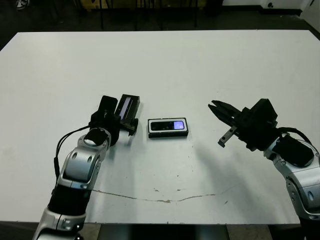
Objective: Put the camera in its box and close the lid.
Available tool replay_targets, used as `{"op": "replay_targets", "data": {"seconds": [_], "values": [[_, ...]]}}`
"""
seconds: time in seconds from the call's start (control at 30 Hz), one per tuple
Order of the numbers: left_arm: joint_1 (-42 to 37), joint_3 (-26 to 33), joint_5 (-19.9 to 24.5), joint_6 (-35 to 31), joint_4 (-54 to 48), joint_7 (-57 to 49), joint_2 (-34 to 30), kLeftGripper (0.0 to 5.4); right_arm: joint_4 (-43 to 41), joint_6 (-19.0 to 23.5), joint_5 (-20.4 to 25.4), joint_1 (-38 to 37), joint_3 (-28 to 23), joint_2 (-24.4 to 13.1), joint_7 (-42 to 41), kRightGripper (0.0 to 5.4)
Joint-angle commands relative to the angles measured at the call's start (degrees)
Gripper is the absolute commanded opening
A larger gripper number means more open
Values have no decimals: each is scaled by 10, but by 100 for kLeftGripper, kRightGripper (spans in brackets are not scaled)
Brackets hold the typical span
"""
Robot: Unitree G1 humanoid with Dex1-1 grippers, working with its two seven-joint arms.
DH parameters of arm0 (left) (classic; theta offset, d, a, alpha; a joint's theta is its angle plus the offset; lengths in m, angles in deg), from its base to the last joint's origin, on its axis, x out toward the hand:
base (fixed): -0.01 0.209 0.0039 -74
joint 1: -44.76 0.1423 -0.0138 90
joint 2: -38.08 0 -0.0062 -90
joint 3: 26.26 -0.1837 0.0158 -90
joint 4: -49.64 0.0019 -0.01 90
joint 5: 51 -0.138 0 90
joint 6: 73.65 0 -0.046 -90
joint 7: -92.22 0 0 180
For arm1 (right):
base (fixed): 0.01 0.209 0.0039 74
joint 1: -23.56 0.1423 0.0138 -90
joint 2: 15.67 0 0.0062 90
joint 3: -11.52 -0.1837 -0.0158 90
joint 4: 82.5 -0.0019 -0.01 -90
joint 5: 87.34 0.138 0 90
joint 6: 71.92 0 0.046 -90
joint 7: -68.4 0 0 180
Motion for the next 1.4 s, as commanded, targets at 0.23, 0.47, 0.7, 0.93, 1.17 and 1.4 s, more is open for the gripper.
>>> {"op": "replay_targets", "data": {"seconds": [0.23,0.47,0.7,0.93,1.17,1.4], "values": [[-11,-2,-11,-14,60,-6,-9,539,-5,18,4,-9,-3,-4,2,0],[-13,28,1,-3,92,-21,3,539,-11,17,-2,-10,-2,-7,0,0],[-44,71,39,-69,134,-17,15,477,-15,24,-2,-9,-1,-6,2,0],[-54,34,69,-109,129,66,-31,345,-17,30,-1,-8,-4,-7,4,0],[-59,-1,82,-117,118,126,-70,282,-10,21,-2,-5,-5,-7,0,0],[-47,-14,88,-114,78,140,-89,282,-9,26,0,-3,-4,-5,2,0]]}}
